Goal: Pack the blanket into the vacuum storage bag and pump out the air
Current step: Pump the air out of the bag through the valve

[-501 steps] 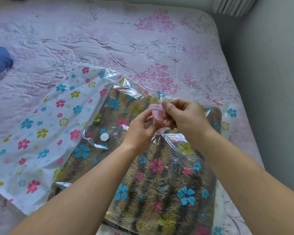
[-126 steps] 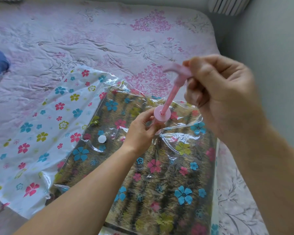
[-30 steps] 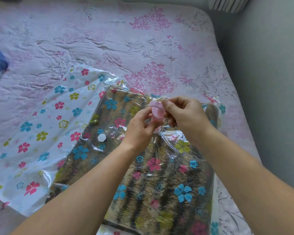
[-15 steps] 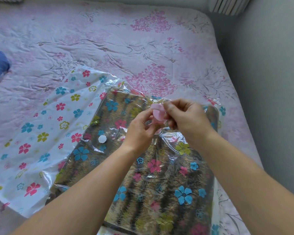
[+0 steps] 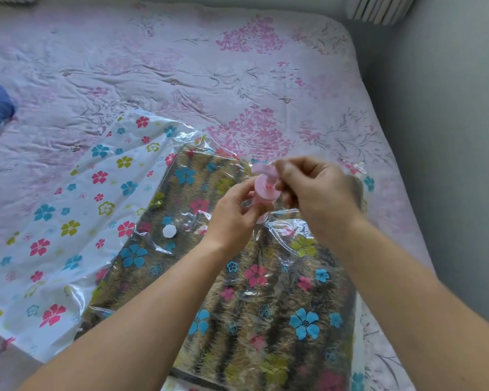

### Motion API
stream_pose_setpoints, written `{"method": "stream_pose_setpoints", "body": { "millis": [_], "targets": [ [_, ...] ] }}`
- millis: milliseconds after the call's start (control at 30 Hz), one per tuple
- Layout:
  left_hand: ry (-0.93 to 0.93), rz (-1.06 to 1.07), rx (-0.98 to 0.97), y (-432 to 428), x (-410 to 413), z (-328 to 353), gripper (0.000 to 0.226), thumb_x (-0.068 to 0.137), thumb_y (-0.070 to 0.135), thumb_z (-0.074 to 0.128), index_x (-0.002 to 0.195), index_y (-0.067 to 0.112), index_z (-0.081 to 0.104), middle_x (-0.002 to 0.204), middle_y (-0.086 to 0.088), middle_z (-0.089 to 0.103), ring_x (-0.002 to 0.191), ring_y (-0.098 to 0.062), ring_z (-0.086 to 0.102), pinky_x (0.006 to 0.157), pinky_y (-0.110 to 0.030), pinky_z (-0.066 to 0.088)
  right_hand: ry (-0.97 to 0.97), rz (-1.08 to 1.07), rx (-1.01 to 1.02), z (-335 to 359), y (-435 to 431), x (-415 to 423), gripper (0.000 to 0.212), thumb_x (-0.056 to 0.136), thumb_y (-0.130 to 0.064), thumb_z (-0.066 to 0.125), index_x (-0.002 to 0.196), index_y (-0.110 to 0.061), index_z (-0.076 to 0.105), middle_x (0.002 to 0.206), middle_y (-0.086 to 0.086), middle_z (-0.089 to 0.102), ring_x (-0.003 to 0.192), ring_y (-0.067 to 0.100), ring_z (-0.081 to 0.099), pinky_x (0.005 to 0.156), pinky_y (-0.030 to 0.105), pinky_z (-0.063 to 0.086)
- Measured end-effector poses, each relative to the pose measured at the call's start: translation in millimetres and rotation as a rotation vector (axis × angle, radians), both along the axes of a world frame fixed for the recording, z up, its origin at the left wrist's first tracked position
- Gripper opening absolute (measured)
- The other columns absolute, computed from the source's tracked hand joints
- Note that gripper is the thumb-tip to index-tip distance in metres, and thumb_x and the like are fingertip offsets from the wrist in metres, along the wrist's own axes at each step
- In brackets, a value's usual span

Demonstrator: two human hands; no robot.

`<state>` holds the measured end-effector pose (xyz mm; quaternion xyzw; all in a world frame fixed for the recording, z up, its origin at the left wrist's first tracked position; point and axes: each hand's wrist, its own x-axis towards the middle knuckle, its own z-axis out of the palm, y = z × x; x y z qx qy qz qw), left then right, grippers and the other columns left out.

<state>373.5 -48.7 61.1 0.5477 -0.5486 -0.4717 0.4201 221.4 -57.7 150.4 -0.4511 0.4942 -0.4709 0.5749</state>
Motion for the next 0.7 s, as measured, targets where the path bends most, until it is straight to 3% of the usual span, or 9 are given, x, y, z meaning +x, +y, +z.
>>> {"method": "stream_pose_setpoints", "body": {
  "millis": [133,367,600,700],
  "targets": [
    [-0.016,-0.004,-0.006,2,2,-1,0.031,0.099,0.020,0.069,0.130,0.021,0.069,0.130,-0.001,0.068,0.122,-0.010,0.064,0.095,-0.032,0.059,0.096,0.022,0.045,-6,0,0,0.021,0.099,-0.013,0.064,0.079,-0.008,0.069,0.061,0.002,0.065,0.044,0.010,0.052,0.046,0.021,0.045],
    [-0.010,-0.012,-0.015,1,0,1,0.043,0.097,0.020,0.072,0.137,0.033,0.065,0.135,0.009,0.066,0.121,-0.002,0.063,0.087,-0.010,0.053,-0.302,0.114,-0.332,72,-8,-15,0.016,0.093,-0.019,0.071,0.082,-0.008,0.074,0.061,0.004,0.064,0.041,0.012,0.049,0.047,0.020,0.040],
    [-0.003,0.003,-0.009,1,0,2,0.031,0.097,0.014,0.070,0.128,0.019,0.070,0.129,-0.003,0.069,0.122,-0.011,0.064,0.095,-0.031,0.059,0.090,-0.012,0.043,-6,2,3,0.018,0.099,-0.012,0.063,0.083,-0.005,0.069,0.063,0.004,0.065,0.046,0.012,0.051,0.045,0.023,0.045],
    [-0.006,-0.003,-0.008,2,1,2,0.034,0.098,0.014,0.071,0.131,0.022,0.069,0.130,-0.001,0.068,0.122,-0.008,0.063,0.091,-0.022,0.058,0.099,0.012,0.033,0,1,1,0.018,0.098,-0.011,0.064,0.082,-0.005,0.069,0.063,0.004,0.067,0.046,0.011,0.053,0.046,0.022,0.045]
  ]
}}
